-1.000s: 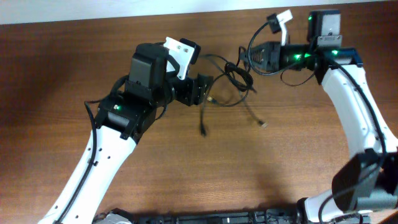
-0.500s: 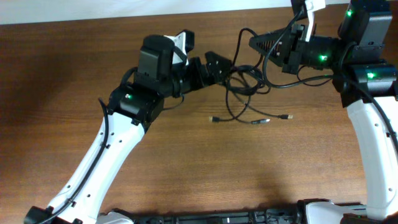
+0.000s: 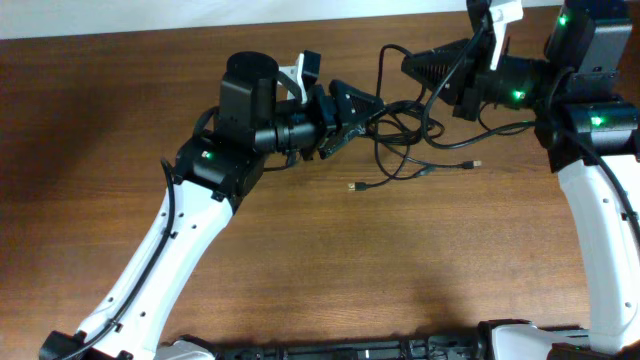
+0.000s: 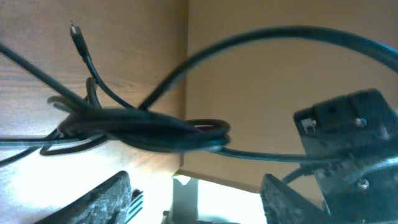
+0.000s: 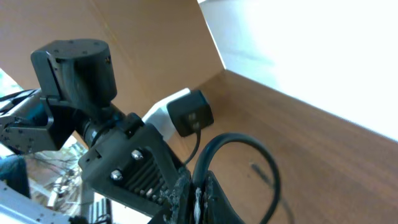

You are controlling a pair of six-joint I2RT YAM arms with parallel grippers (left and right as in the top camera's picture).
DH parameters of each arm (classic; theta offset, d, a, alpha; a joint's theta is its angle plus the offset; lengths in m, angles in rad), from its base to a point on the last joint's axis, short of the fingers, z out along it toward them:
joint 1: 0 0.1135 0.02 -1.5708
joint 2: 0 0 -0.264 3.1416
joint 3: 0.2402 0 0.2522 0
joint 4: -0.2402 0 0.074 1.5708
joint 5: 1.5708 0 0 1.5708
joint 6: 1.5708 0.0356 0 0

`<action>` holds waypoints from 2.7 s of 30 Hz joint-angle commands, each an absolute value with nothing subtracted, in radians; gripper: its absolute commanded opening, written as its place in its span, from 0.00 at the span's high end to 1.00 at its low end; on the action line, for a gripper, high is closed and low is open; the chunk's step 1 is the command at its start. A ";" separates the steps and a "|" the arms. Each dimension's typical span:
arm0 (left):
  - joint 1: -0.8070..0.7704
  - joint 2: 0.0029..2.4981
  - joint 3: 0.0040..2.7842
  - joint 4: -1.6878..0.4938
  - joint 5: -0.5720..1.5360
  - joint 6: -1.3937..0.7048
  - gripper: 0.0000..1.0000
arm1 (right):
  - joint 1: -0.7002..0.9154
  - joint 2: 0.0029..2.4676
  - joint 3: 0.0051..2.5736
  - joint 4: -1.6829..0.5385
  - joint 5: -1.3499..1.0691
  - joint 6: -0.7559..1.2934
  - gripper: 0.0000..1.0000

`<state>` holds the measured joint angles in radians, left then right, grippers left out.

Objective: Untangle cables

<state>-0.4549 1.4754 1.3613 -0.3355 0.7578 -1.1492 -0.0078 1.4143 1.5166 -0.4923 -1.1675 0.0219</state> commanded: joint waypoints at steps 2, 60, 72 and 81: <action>-0.472 1.532 1.372 -0.330 0.741 -1.516 0.38 | 0.002 1.392 1.542 -0.429 -1.170 0.015 0.96; -0.168 1.542 1.373 -0.005 1.505 0.111 1.00 | 0.072 1.392 1.542 -1.015 -0.896 0.196 0.37; -0.189 1.542 1.373 0.048 1.400 0.152 1.00 | 0.072 1.392 1.542 -1.065 -0.717 0.201 0.34; -0.140 1.543 1.372 -0.023 1.361 0.190 1.00 | 0.072 1.347 1.544 -1.023 -0.833 0.249 0.33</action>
<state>-0.1379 1.5486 1.3586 -0.0013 1.3643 0.1501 0.0734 1.4010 1.5337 -1.0504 -0.7231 0.2417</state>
